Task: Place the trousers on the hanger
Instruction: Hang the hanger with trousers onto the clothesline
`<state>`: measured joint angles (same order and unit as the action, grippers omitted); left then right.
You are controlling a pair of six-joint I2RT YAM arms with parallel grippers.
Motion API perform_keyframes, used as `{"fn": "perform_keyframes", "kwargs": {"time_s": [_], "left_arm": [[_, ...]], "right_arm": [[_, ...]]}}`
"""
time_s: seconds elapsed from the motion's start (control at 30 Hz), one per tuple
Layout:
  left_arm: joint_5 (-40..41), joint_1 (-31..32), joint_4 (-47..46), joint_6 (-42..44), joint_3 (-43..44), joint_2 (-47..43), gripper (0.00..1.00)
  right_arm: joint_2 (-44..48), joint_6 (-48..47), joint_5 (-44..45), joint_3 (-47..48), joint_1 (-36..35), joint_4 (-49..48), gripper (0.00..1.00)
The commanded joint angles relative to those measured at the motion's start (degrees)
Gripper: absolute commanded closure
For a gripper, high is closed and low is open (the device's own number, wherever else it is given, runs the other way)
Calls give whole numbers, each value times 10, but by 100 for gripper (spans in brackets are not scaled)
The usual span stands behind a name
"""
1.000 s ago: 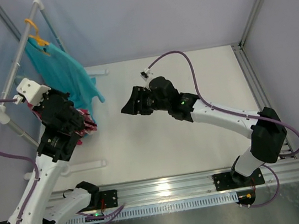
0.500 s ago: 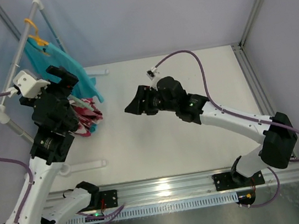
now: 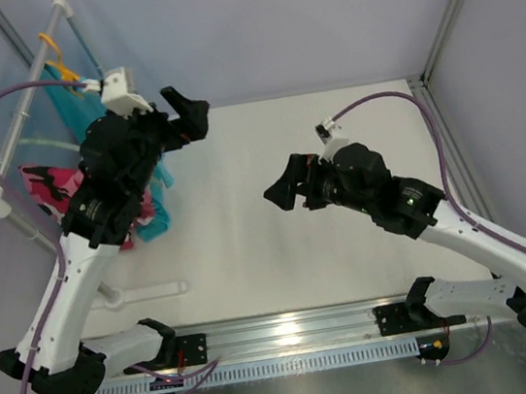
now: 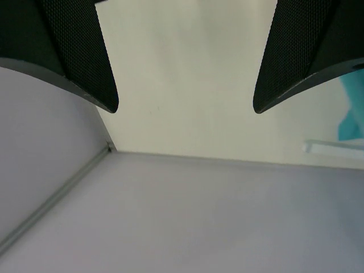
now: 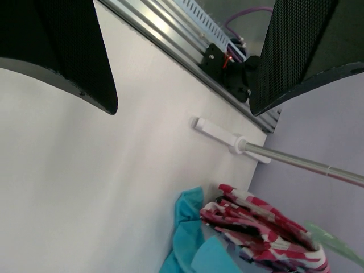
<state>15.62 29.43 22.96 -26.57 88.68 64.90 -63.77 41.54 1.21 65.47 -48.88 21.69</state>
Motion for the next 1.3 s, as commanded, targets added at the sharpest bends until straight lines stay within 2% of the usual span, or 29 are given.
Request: {"fn": "perform_keyframes", "kwargs": {"time_s": [0.0,0.03,0.17,0.33,0.37,0.57,0.73,1.27], "left_arm": [[-151,50,85,-5,30,53,0],[-146,85,91,-1,26,59,0],[-118,155,71,-16,-44,52,0],[-154,192,-8,-52,-168,-3,0],[-187,193,-19,-57,-182,-11,0],[-205,195,-69,-65,-259,-81,0],[-189,196,-70,-49,-281,-114,0],[-204,195,-84,-62,-297,-106,0]], "right_arm": [[73,-16,121,-13,2,105,0],[89,-11,146,-13,2,127,0],[180,-6,248,-17,2,204,0],[274,17,325,-2,2,270,0],[291,17,338,1,2,287,0],[315,-11,325,7,3,299,0],[322,-17,308,-9,2,274,0],[359,-30,312,-32,2,266,0]]}}
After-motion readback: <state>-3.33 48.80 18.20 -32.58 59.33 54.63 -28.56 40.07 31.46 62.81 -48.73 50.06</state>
